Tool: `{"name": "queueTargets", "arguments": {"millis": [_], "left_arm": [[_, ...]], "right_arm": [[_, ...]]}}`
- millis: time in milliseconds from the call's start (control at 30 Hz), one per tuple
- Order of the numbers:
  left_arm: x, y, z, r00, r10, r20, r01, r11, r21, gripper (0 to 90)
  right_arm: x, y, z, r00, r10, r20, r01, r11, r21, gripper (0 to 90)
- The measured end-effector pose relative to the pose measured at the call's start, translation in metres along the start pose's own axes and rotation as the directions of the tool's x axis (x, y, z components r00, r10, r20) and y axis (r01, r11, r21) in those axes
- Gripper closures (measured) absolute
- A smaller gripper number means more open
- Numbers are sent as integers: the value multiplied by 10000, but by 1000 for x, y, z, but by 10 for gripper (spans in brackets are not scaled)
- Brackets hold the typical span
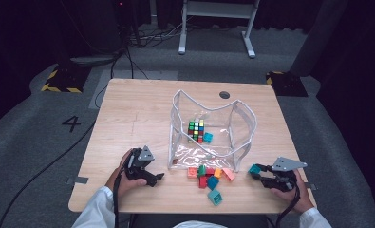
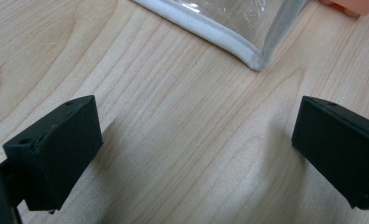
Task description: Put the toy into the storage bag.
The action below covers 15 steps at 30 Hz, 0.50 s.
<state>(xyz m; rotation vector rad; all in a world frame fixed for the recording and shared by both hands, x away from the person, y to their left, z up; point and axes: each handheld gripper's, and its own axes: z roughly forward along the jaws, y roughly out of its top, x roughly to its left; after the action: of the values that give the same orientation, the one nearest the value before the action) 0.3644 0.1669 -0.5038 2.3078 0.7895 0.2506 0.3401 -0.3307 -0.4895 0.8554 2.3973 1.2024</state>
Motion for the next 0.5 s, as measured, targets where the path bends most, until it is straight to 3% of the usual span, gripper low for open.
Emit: {"name": "queueTargets", "arguments": {"millis": [67, 200, 500], "left_arm": [[0, 0, 0, 10000, 10, 50, -10, 10000, 12, 15], [0, 0, 0, 10000, 37, 45, -37, 10000, 33, 14], [0, 0, 0, 10000, 43, 43, -43, 10000, 36, 14]], "right_arm": [[-5, 3, -7, 9996, 243, 125, -240, 9995, -214, 590], [-14, 14, -19, 9989, 78, 467, -52, 9985, -548, 589], [-34, 69, -47, 9955, -318, 889, 455, 9865, -1571, 590]]}}
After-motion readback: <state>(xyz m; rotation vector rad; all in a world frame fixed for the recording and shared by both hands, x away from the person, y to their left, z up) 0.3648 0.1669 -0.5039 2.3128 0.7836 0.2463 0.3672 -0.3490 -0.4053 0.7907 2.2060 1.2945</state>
